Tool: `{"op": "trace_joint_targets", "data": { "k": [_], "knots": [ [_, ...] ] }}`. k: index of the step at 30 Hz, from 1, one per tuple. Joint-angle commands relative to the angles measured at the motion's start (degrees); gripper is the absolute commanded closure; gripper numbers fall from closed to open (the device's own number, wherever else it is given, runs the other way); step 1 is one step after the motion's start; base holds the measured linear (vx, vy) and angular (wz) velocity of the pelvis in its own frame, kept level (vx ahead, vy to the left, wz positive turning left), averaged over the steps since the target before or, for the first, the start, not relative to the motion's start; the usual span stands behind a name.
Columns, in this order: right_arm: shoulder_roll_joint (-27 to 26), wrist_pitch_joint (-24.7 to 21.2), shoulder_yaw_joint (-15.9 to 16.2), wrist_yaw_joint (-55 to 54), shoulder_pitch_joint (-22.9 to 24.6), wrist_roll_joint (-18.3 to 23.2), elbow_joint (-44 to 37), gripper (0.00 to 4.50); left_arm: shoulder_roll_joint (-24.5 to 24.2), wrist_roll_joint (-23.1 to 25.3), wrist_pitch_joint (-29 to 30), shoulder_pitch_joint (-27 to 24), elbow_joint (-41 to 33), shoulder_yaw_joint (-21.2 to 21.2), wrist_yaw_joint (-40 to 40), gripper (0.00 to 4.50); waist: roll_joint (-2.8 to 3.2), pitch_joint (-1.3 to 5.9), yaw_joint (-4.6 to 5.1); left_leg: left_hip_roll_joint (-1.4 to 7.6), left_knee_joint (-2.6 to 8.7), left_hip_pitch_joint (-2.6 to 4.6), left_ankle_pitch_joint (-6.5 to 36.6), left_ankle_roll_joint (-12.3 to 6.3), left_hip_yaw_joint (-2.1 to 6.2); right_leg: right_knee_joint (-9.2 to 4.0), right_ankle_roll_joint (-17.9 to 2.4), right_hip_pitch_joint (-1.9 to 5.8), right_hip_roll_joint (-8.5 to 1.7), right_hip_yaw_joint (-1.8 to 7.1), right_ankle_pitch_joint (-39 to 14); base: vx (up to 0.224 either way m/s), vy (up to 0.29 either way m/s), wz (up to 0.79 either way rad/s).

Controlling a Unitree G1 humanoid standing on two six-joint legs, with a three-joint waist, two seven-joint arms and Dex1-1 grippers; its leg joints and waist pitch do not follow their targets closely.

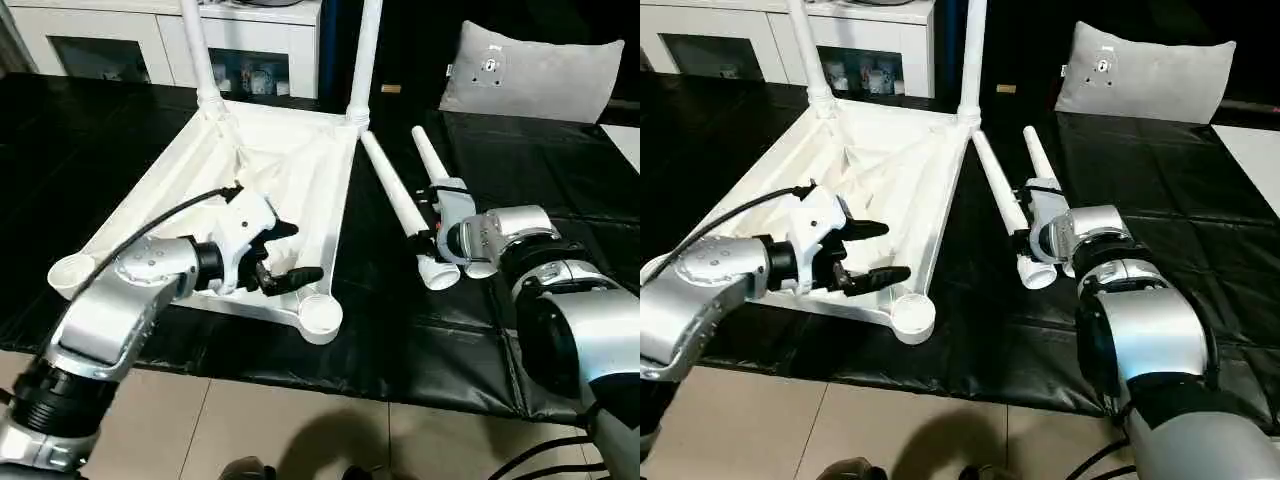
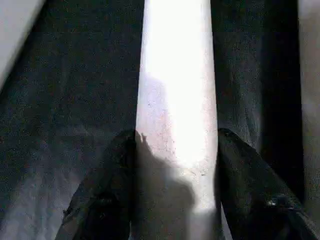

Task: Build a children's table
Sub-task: Pick table leg

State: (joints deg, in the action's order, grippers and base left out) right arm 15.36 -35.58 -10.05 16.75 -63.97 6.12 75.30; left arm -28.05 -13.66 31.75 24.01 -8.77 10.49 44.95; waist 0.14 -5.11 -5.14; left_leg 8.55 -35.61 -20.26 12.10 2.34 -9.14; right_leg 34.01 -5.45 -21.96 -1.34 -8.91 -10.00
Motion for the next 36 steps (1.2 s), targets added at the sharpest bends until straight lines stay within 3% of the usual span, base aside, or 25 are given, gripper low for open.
{"op": "trace_joint_targets", "data": {
  "k": [1,2,4,5,8,9,10,13,15,16,18,19,21,24,25,31,36],
  "knots": [
    [1.0,4.3,-4.5,-1.2,-0.7,4.5,-3.2,2.57,2.5,0.9,-2.0,1.2,2.1,-2.2,-4.6,0.55,0.39,5.13,-0.09,5.46,3.45,-0.04,4.7,-2.63,1.93,-4.73,-2.2,3.53,-8.75,5.34,-18.8,0.000,0.000,0.00],
    [1.0,4.5,-4.7,-1.2,-0.7,4.7,-3.4,2.57,2.7,0.9,-2.1,1.3,2.3,-2.3,-4.8,0.55,0.34,5.16,-0.06,5.43,3.45,-0.06,4.6,-2.75,1.86,-4.78,-2.1,3.50,-8.65,5.25,-18.5,0.000,0.000,0.00],
    [0.8,8.4,-8.0,0.6,0.3,8.2,-7.1,2.57,6.3,0.6,-2.9,2.8,4.5,-4.2,-8.7,0.55,0.30,5.40,-0.24,5.28,3.33,-0.18,3.8,-3.41,1.84,-4.64,-1.9,3.65,-8.69,5.22,-17.1,0.000,0.000,0.00],
    [0.6,10.0,-9.4,1.8,1.2,9.5,-9.3,2.57,7.7,0.2,-2.7,3.6,5.2,-4.9,-10.2,0.55,0.66,5.34,-0.31,5.23,3.27,-0.34,3.3,-4.05,1.74,-4.69,-1.7,3.68,-8.58,5.17,-16.4,0.000,0.000,0.00],
    [0.3,10.4,-11.0,3.2,2.3,11.2,-12.1,2.57,9.1,-0.1,-3.3,4.3,5.9,-5.3,-11.2,0.55,0.45,5.65,-0.42,5.59,3.30,-0.33,2.0,-5.12,2.05,-4.18,-3.1,3.64,-8.56,5.13,-13.4,0.000,0.000,0.00],
    [-0.4,9.6,-13.0,5.7,4.1,13.9,-16.7,2.57,10.8,-0.2,-4.0,5.4,6.9,-5.7,-12.7,0.55,0.42,5.60,-0.42,5.60,3.35,-0.29,2.0,-5.30,2.05,-4.19,-3.4,3.60,-8.57,5.10,-13.2,0.000,0.000,0.00],
    [-0.6,9.2,-13.5,6.4,4.6,14.7,-18.0,2.57,11.2,-0.2,-4.2,5.7,7.2,-5.8,-13.2,0.55,0.58,5.57,-0.56,5.38,3.21,-0.42,2.2,-5.86,1.86,-4.47,-2.8,3.84,-8.55,5.17,-12.7,0.000,0.000,0.00],
    [-4.0,4.0,-15.0,19.5,15.9,25.5,-39.7,2.57,18.3,-4.6,-2.8,11.3,10.9,-9.8,-18.2,0.20,0.70,5.96,-1.36,5.94,3.09,-0.31,-0.1,-8.25,2.10,-4.23,-2.2,3.98,-8.51,5.16,-8.1,0.000,0.000,0.00],
    [-4.6,3.1,-14.9,21.9,18.3,27.7,-43.5,2.57,19.9,-6.2,-2.2,12.5,11.6,-11.0,-18.9,0.16,0.58,6.34,-1.70,6.30,3.14,-0.41,-1.4,-8.26,2.52,-3.67,-3.0,4.14,-8.90,5.06,-7.0,0.000,0.000,0.00],
    [-5.4,-0.2,-14.2,24.7,22.0,32.0,-49.2,2.58,22.7,-9.0,-1.8,14.6,13.0,-13.5,-20.1,0.02,0.35,6.23,-1.83,5.89,2.95,-0.66,-1.7,-8.67,2.19,-3.94,-3.1,4.13,-8.86,5.08,-7.2,0.000,0.000,0.00],
    [-5.8,-1.5,-13.3,25.9,24.0,33.7,-52.2,2.59,24.2,-11.3,-0.7,15.6,13.5,-14.9,-20.7,0.00,0.33,6.20,-2.26,5.53,2.88,-0.82,-1.6,-8.50,1.99,-4.32,-2.5,4.09,-8.78,4.98,-9.5,0.000,0.000,0.00],
    [-6.0,-2.3,-12.7,26.7,25.2,34.8,-54.1,2.59,25.2,-12.9,0.2,16.4,13.9,-15.8,-21.2,0.00,0.08,6.06,-2.27,5.09,2.97,-1.00,-1.0,-8.05,1.90,-4.82,-1.4,4.14,-8.70,4.74,-12.5,0.000,0.000,0.00],
    [-6.9,-4.7,-11.3,27.9,28.5,37.2,-59.8,2.59,28.0,-18.1,2.5,18.0,13.7,-17.8,-21.1,0.00,0.22,5.85,-2.42,4.48,2.96,-0.76,-0.4,-7.27,1.47,-5.70,1.0,4.02,-8.36,4.61,-17.4,0.000,0.000,0.00],
    [-7.7,-7.2,-10.6,28.5,30.9,39.3,-64.7,2.59,29.8,-21.3,4.1,18.9,13.3,-19.2,-20.9,0.00,0.28,5.68,-2.50,4.83,3.31,-0.67,0.4,-6.71,1.87,-6.29,3.6,3.70,-8.08,4.17,-20.7,0.000,0.000,0.00],
    [-8.0,-9.3,-9.2,29.7,33.4,41.2,-69.1,2.59,31.1,-24.0,5.9,19.6,13.0,-20.4,-21.4,0.00,0.33,5.75,-2.70,4.71,3.31,-0.25,1.1,-6.26,1.65,-6.65,4.3,3.64,-8.13,4.28,-21.7,0.000,0.000,0.00],
    [-7.8,-11.4,-6.4,30.7,36.3,42.9,-73.2,2.59,31.3,-28.0,9.9,19.8,11.8,-21.0,-20.5,0.00,0.67,5.75,-3.18,5.86,3.77,0.21,2.6,-5.37,2.21,-6.73,4.5,3.33,-8.62,4.13,-20.9,0.000,0.000,0.00],
    [-7.8,-12.3,-5.0,30.1,37.5,43.2,-75.7,2.59,31.3,-31.5,12.2,19.8,10.9,-21.2,-19.1,0.00,0.81,5.82,-3.30,5.78,3.72,0.05,2.2,-4.97,2.19,-6.51,3.7,3.42,-8.97,4.41,-19.1,0.000,0.000,0.00]
  ]
}}
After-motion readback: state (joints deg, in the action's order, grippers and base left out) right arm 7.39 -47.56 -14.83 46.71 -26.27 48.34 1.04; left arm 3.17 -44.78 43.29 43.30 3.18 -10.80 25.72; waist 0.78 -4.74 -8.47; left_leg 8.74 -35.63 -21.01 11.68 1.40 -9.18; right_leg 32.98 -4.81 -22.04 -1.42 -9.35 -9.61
